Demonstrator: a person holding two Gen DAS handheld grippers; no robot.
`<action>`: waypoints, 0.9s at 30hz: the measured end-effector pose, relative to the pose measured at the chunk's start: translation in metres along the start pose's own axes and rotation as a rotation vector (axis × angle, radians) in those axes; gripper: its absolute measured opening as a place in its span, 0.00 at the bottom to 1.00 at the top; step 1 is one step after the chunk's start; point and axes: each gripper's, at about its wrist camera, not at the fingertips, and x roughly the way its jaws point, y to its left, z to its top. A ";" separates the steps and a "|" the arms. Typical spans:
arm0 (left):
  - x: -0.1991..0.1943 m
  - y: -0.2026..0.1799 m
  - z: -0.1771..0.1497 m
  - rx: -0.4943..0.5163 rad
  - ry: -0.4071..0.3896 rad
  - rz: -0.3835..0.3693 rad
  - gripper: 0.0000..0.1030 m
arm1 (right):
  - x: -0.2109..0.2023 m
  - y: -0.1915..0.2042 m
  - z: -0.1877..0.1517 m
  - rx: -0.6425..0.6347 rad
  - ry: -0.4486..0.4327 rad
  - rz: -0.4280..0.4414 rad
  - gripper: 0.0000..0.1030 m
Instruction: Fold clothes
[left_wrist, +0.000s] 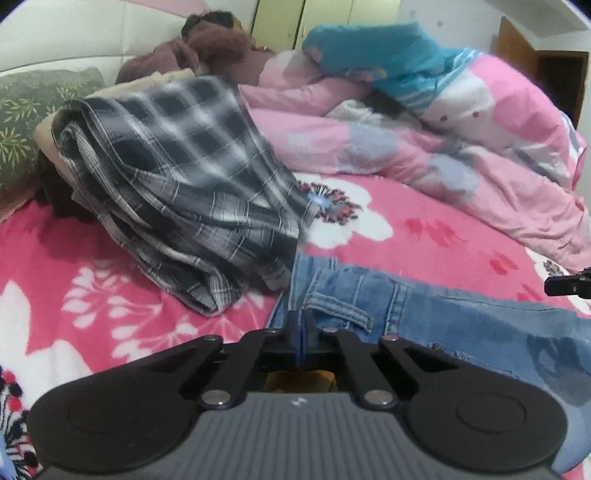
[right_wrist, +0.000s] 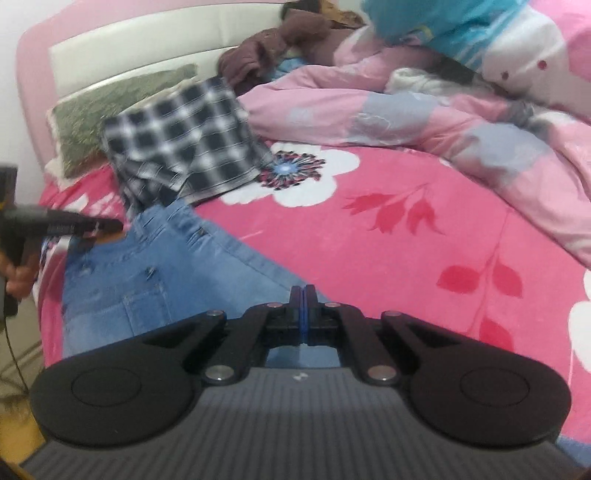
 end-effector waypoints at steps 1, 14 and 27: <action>0.000 0.001 0.000 -0.010 -0.001 -0.002 0.18 | 0.004 -0.004 0.001 0.019 0.015 0.031 0.03; 0.006 -0.002 -0.009 0.032 0.008 -0.046 0.41 | 0.036 0.004 -0.034 -0.056 0.202 0.098 0.02; -0.006 -0.019 0.003 0.064 -0.065 -0.026 0.24 | 0.003 0.028 -0.003 -0.212 0.008 -0.093 0.01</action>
